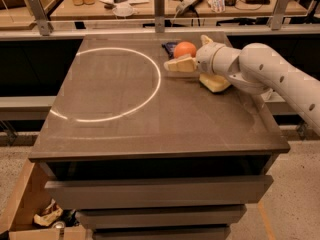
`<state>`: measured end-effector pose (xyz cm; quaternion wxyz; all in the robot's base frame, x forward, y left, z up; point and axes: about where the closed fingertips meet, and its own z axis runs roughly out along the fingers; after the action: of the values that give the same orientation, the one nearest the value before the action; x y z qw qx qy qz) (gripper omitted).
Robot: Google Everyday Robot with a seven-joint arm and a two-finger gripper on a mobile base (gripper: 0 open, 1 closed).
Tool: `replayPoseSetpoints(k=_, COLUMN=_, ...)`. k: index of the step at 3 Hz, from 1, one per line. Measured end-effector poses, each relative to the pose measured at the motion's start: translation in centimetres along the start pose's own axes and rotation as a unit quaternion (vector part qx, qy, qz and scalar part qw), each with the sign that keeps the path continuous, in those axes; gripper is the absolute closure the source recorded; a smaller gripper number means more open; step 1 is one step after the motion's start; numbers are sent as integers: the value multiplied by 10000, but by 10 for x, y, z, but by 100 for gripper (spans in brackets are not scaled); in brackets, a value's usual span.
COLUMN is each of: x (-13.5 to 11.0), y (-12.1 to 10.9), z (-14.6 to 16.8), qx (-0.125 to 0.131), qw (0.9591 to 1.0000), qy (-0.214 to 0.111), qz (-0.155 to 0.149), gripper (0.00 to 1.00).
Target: Move orange near rxbar blueberry
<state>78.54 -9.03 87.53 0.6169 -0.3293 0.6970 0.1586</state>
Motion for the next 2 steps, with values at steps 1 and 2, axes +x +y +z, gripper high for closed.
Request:
replayPoseSetpoints(k=1, x=-5, y=0, z=-9, qx=-81, qw=9999, qy=13, qz=-82, gripper=0)
replayPoseSetpoints(k=2, x=-7, y=-6, z=-34, qx=-7, qw=9999, qy=89, qz=-138, gripper=0)
